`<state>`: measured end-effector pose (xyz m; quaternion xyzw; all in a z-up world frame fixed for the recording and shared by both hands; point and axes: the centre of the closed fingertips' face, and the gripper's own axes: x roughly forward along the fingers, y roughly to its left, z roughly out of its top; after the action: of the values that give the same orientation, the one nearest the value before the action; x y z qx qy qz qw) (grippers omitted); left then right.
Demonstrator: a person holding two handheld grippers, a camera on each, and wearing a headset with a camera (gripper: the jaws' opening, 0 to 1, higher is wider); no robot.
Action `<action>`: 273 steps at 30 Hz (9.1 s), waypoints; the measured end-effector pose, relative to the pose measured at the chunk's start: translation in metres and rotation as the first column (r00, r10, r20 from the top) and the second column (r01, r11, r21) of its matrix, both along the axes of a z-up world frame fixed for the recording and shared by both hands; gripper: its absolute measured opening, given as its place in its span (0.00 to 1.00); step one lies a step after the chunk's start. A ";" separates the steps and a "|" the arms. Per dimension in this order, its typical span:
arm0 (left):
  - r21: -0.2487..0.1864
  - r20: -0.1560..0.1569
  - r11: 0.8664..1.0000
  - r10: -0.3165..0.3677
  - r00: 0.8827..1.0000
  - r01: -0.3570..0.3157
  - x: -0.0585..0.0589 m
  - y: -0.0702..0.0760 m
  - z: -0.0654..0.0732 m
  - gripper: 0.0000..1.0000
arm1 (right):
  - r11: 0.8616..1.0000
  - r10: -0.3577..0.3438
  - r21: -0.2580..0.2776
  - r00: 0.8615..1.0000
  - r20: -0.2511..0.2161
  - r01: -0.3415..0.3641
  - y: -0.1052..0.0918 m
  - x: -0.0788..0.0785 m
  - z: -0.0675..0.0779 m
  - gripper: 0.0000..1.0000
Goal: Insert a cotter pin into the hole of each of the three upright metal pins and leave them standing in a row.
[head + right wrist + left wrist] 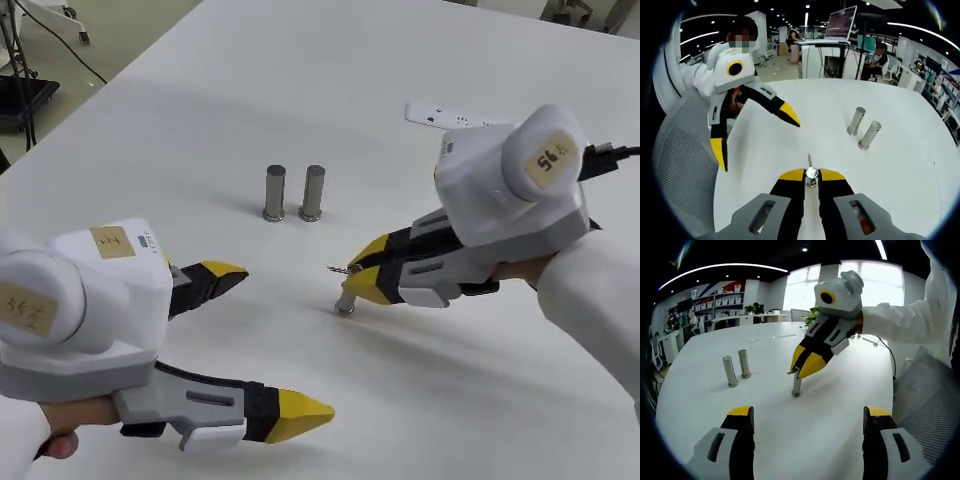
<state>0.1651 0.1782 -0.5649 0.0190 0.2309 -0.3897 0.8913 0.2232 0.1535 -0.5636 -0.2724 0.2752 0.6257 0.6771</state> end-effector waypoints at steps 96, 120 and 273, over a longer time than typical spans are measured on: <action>-0.004 0.061 0.970 0.242 0.968 -0.243 0.051 0.033 0.082 0.91 | 0.691 -0.671 0.107 0.690 -0.271 0.715 -0.225 -0.063 0.037 0.97; 0.199 0.039 0.954 0.219 0.975 -0.223 0.127 0.054 0.055 0.67 | 0.596 -0.747 0.098 0.595 -0.297 0.797 -0.253 -0.067 0.032 0.93; 0.244 -0.096 0.963 -0.089 0.991 0.110 0.003 -0.130 -0.004 0.10 | 0.615 -0.728 0.070 0.599 -0.334 0.785 -0.234 -0.094 0.004 0.91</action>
<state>0.1677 0.0486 -0.5693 0.1259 0.3138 -0.4027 0.8506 0.1293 -0.0802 -0.5596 0.0324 0.3878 0.3336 0.8586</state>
